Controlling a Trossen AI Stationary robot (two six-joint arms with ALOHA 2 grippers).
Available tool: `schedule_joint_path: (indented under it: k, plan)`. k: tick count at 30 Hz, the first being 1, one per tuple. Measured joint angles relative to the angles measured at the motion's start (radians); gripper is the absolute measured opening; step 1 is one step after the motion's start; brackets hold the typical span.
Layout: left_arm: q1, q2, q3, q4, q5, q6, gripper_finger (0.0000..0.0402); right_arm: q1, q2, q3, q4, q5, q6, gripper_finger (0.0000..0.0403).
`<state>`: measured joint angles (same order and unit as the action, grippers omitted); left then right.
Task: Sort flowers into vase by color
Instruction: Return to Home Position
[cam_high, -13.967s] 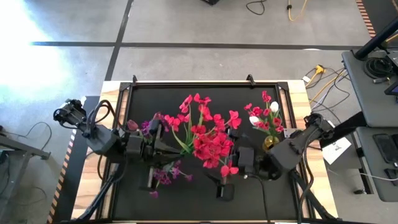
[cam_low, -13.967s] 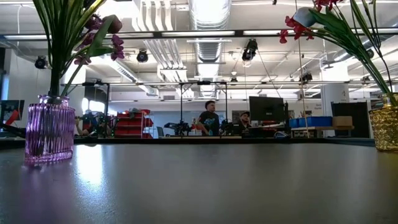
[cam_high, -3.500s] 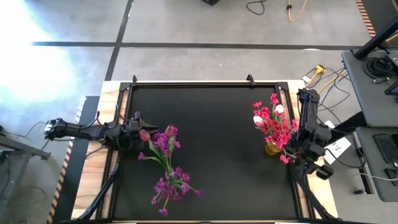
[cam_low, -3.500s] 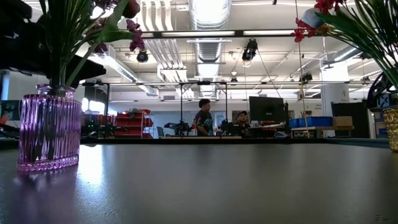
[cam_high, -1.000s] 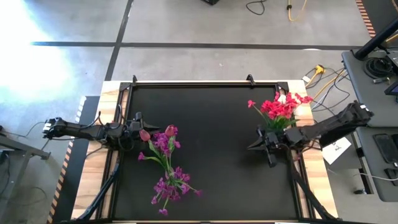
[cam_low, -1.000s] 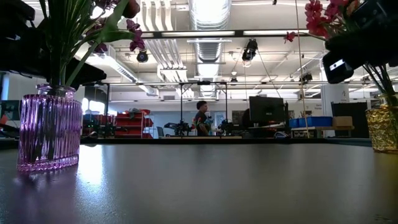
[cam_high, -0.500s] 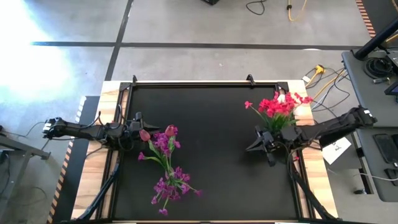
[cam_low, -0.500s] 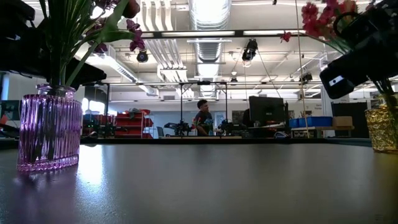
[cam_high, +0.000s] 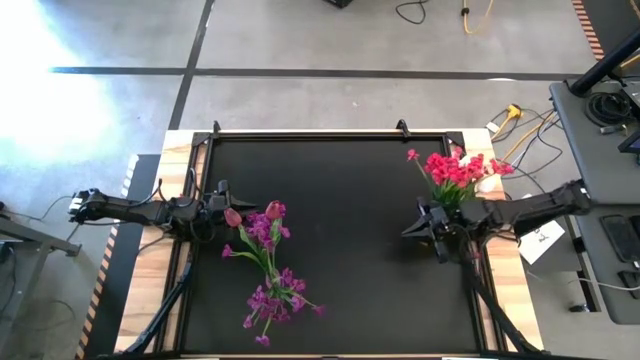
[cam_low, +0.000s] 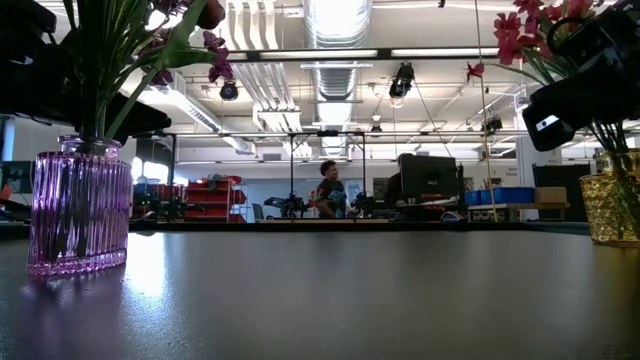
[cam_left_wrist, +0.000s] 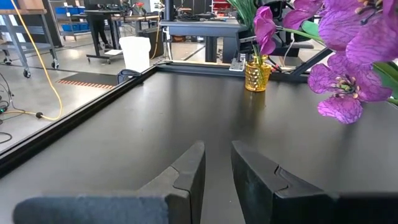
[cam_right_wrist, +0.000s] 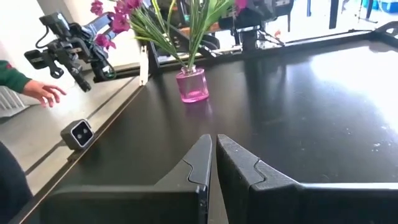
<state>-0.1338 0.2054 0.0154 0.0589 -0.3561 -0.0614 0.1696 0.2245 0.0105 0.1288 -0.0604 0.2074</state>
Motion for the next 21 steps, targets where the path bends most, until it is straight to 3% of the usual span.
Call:
schedule_joint_path:
  k: [8,21]
  plan:
    - [0.0,0.0,0.0,0.0,0.0,0.0,0.0064,0.0,-0.115,0.0,-0.08,0.0,-0.043,0.0018]
    - [0.0,0.0,0.0,0.0,0.0,0.0,0.0064,0.0,-0.124,0.0,-0.095,0.0,-0.122,0.0018]
